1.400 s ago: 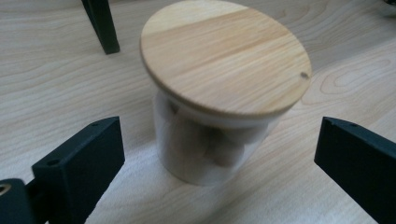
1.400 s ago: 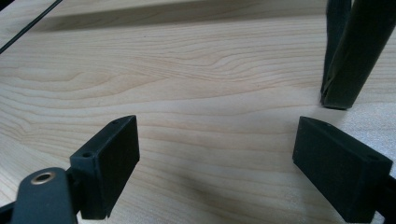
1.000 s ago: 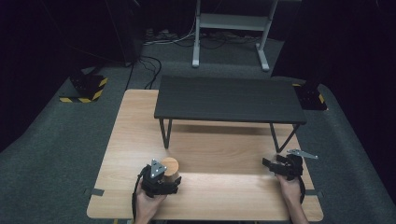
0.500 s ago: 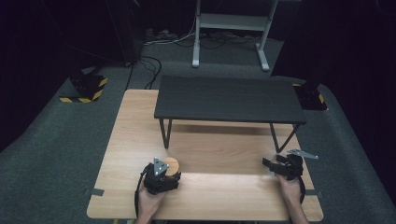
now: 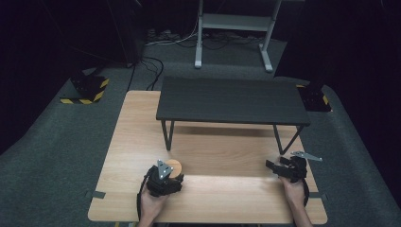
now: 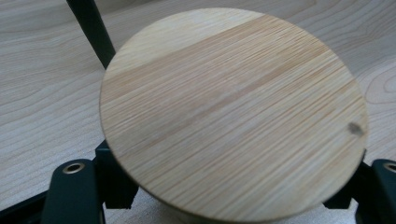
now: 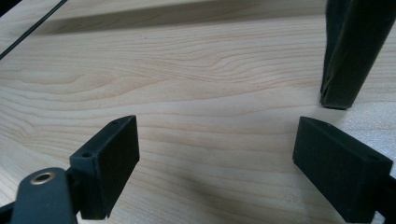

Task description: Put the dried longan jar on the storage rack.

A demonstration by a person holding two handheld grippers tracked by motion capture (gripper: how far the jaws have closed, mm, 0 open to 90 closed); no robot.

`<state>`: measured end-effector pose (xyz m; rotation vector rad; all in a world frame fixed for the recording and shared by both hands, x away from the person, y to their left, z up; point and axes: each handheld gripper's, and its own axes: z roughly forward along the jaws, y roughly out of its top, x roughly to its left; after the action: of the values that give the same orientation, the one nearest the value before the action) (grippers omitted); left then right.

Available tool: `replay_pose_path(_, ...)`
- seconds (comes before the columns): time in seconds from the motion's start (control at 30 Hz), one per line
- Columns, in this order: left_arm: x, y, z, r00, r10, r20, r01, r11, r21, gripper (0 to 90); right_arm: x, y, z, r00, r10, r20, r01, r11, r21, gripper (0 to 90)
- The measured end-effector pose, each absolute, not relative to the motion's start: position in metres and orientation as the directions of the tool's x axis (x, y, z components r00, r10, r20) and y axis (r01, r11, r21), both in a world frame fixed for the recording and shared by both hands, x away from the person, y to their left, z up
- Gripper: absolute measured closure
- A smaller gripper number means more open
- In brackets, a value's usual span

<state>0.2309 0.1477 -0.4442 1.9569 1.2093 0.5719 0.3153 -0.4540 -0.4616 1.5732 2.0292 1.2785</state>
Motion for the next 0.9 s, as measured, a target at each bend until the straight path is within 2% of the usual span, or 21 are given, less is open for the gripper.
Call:
replay_pose_path(0.47,0.232,0.147,-0.42,0.477,0.879,-0.019,0.548,-0.281,0.788,25.6,0.315,-0.455,-0.462,-0.371,0.881,0.292,0.642,0.016,0.767,14.0)
replay_pose_path(0.9,0.238,0.147,-0.388,0.542,0.839,-0.033,0.515,-0.301,0.803,25.6,0.315,-0.456,-0.462,-0.366,0.881,0.301,0.643,0.006,0.766,14.0)
